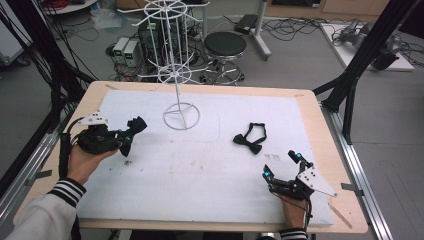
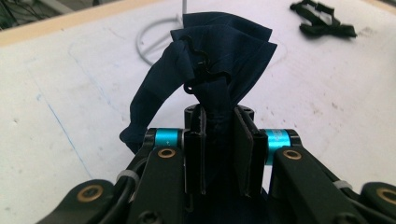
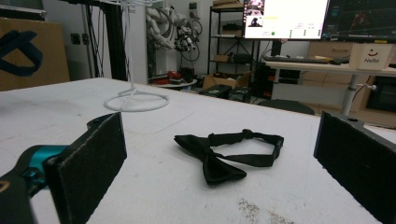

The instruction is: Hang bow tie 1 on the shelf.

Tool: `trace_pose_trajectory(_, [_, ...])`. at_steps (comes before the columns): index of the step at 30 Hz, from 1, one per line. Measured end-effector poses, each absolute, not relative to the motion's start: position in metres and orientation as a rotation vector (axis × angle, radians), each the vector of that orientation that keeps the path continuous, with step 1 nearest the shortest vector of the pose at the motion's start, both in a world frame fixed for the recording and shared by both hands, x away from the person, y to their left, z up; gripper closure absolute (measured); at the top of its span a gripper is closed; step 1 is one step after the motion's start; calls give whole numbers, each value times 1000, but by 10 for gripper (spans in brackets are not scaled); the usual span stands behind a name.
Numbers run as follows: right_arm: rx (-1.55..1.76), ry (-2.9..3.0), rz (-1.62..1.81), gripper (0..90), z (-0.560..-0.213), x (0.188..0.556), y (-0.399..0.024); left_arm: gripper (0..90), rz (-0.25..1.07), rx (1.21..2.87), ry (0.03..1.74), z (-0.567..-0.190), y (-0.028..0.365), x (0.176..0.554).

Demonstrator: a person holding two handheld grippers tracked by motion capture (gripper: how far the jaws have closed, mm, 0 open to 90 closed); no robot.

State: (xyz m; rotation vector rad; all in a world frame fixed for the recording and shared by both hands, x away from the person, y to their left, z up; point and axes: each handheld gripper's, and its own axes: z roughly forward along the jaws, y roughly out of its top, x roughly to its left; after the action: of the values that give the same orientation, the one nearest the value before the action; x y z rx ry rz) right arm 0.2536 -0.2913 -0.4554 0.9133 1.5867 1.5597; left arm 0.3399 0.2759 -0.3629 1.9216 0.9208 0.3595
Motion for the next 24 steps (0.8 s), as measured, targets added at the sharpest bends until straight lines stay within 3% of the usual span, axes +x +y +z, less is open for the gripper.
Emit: trace_pose_trajectory(24, [920, 1590, 1560, 16, -455, 253, -291, 754, 428, 1721, 806, -327, 272, 344])
